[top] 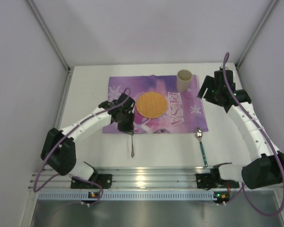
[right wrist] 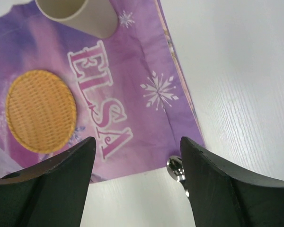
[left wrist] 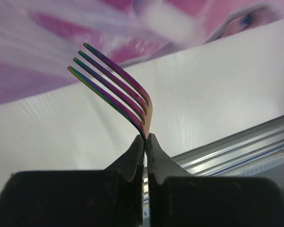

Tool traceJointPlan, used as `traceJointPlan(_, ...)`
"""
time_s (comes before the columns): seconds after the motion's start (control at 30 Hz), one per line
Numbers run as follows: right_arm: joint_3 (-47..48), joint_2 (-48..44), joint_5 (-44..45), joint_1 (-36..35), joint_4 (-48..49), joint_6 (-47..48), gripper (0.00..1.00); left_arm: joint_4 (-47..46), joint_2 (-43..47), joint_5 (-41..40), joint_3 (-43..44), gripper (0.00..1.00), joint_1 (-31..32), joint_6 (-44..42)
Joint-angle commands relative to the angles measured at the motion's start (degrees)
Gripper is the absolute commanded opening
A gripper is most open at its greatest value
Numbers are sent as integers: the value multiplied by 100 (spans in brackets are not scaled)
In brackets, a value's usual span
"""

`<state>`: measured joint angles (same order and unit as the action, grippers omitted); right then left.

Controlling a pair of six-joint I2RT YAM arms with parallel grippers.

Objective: Set the dinner table for one person

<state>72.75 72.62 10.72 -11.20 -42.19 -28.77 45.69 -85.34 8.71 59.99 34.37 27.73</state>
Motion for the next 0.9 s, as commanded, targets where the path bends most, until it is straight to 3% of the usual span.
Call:
traceJointPlan(0.0,-121,-327,184,-22,-104,-49,73,667,457,-247,1205,0,-175,-372)
traceJointPlan(0.13,-130,-389,237,21,-192,29,73,1300,132,164,2005,0,-405,-996)
traceJointPlan(0.3,-7,-336,159,118,-219,118,73,1259,-262,-264,2342,0,-833,-1514)
traceJointPlan(0.47,81,-266,-17,127,-219,118,72,575,-1009,-36,2632,0,-1756,-1726)
traceJointPlan(0.57,38,-248,-61,136,-281,109,72,196,-1588,-28,2834,0,-1933,-1797)
traceJointPlan(0.8,-217,-283,-228,136,-333,65,71,-991,-2592,1219,2922,0,-2092,-1841)
traceJointPlan(0.87,-261,-292,-228,127,-351,74,71,-1106,-2759,1169,2905,0,-2092,-1867)
